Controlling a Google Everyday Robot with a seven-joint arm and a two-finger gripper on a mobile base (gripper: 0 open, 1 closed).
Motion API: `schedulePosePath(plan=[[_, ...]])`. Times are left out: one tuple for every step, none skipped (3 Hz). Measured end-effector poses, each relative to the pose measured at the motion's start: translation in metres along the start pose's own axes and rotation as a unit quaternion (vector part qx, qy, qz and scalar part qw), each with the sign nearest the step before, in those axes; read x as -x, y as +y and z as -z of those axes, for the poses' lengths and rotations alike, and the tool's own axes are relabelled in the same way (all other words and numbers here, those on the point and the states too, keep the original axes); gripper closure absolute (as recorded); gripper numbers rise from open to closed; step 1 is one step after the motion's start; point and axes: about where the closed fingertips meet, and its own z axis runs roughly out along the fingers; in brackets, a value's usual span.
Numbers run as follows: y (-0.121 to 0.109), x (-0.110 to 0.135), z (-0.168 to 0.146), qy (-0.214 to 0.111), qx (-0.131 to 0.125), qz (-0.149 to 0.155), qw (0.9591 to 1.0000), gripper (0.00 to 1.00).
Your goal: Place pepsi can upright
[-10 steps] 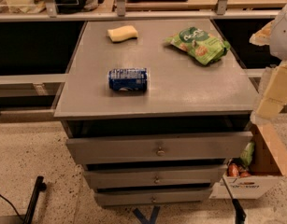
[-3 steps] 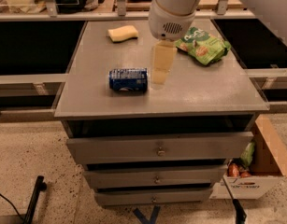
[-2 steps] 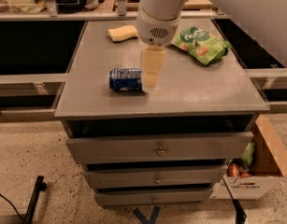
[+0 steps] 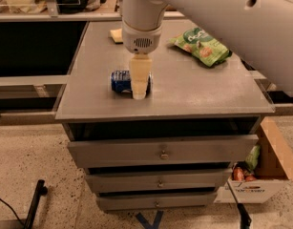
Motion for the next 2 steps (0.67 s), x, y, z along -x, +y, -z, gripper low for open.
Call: schedulePosePath(plan=[[-0.001,0.006,-0.013,0.015,0.013,0.001,0.9998,0.00],[-0.001,0.012,-0.028,0.026,0.023,0.000,0.9994,0.00]])
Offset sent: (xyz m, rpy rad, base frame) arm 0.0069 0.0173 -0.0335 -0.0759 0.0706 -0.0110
